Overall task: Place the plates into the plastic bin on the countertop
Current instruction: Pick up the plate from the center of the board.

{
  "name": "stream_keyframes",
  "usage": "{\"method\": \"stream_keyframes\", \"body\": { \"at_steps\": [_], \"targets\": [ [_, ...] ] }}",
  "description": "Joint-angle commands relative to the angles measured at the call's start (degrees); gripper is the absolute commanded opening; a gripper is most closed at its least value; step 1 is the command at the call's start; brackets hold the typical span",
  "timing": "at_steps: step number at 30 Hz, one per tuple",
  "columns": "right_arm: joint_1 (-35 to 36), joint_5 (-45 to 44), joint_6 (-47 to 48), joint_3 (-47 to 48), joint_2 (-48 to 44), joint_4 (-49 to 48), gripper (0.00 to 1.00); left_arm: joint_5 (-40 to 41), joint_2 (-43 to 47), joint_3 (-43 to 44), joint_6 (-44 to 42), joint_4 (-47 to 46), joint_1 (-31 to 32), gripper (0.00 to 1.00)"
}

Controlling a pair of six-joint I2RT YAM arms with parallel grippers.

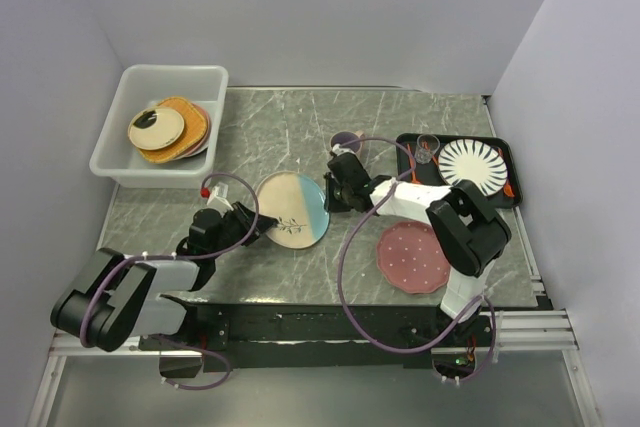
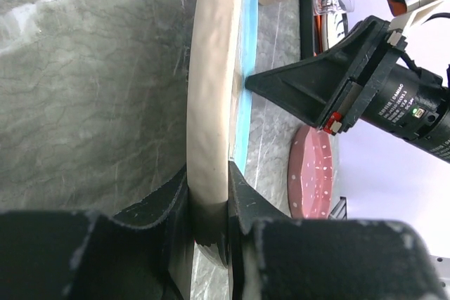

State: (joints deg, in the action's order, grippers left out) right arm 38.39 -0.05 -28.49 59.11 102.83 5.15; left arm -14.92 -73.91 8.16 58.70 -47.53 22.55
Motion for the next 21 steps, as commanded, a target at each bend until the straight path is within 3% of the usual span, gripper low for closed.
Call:
{"method": "stream_keyframes", "body": {
  "at_steps": [1, 7, 8, 9, 11, 21],
  "targets": [
    [2.04, 5.5, -0.34, -0.58, -4.47, -1.37, 0.32, 2.61, 2.54, 2.82, -2.89, -3.1, 0.22, 0.01],
    [2.3, 5.33, -0.25, -2.42, -7.11, -2.42, 0.64, 3.31, 3.94, 2.3, -3.06, -1.69, 0.22, 0.01],
    [2.3, 5.33, -0.08, -2.77, -8.16, -2.86, 0.8, 3.4, 4.12, 2.47, -3.15, -1.17, 0.31, 0.01],
    [2.56, 5.24, 0.27, -3.21, -8.6, -3.3, 0.89, 3.75, 4.3, 2.47, -3.15, -0.99, 0.31, 0.01],
    [2.83, 6.29, 0.98, -5.14, -10.79, -4.97, 1.0, 3.93, 5.09, 2.47, -2.89, -0.55, 0.31, 0.01],
    [3.01, 5.07, 0.8, -7.69, -15.99, -7.61, 1.0, 4.81, 6.76, 4.05, -4.56, 3.93, 0.22, 0.01]
  ]
}}
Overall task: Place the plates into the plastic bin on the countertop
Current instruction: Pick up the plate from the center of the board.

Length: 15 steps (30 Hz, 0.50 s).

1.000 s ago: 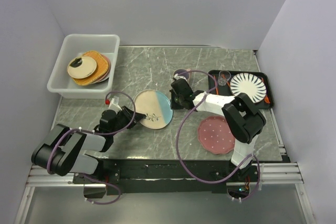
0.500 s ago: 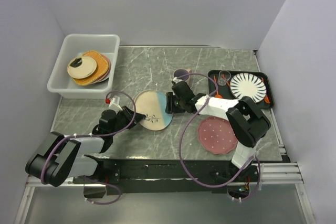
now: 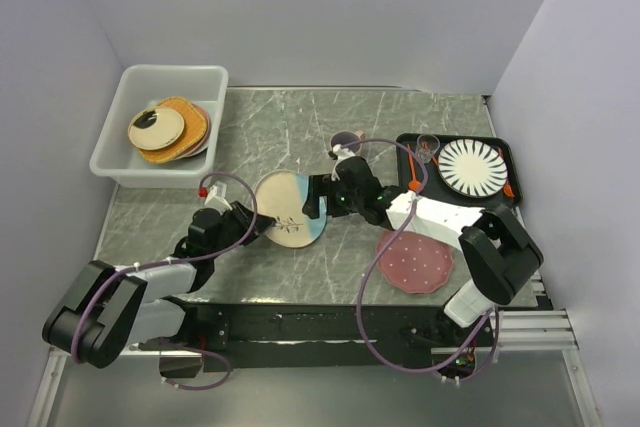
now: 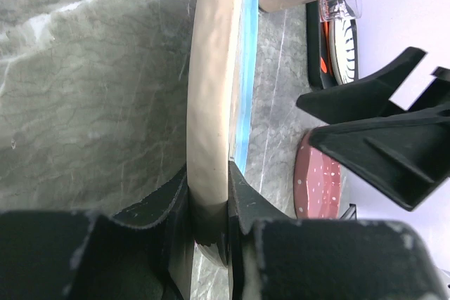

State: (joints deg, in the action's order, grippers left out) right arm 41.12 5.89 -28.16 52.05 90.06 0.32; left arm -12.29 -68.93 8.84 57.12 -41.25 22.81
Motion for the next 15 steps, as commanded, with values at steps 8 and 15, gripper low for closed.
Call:
{"method": "stream_keyframes", "body": {
  "at_steps": [8, 15],
  "targets": [
    [0.45, -0.88, 0.74, -4.77, -10.69, -5.68, 1.0, 1.13, 2.65, 6.89, -3.59, 0.03, 0.04, 0.01],
    [0.54, -0.79, 0.3, -6.35, -13.07, -6.47, 1.0, 0.96, 5.2, 11.71, -5.0, 4.51, -0.04, 0.01]
  ]
}}
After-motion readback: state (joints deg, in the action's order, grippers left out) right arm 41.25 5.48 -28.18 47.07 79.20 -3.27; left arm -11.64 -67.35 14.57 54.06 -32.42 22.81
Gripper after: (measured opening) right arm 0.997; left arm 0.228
